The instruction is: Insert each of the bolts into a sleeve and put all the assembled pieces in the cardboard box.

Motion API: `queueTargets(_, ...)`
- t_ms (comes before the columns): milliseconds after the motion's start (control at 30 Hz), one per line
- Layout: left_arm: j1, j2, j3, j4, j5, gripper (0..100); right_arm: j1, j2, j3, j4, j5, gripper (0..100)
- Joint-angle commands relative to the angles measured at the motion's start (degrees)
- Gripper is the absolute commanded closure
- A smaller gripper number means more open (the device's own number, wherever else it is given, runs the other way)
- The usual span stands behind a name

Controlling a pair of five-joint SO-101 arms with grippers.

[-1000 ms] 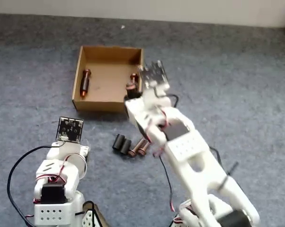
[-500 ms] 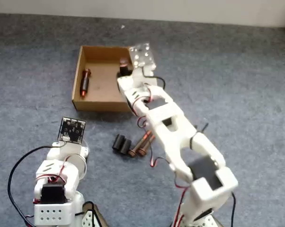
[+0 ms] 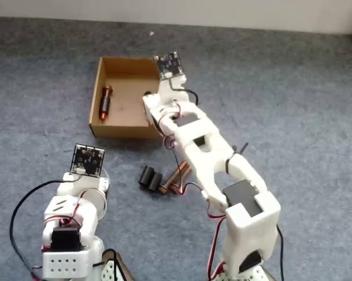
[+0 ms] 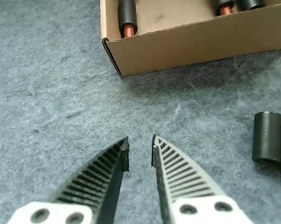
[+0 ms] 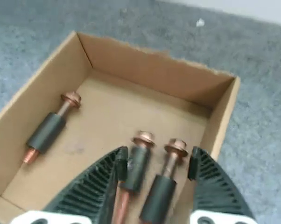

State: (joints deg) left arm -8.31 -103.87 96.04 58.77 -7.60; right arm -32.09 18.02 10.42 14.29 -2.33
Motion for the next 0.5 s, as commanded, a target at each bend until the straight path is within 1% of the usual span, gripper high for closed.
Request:
queueTargets(0,-0.3,-0.4,0.8,-1.2,-0.5,90,0.8,-3.0,-6.7,12.0,-0.4,79.7)
queueTargets(367,-0.5,-0.4,0.8,-1.6,-0.5,90,0.7,-22.6,-8.2,48.4,-0.7,79.7)
queueTargets(400,-0.5,-0.4,0.8,-1.6,-0.5,90,0.6,-23.6,-8.2,51.4,-1.8,79.7)
queueTargets(467,-0.5,-0.4,0.8,-1.6,-0.5,90,0.0,-24.3,-8.2,56.4,-6.9,79.7)
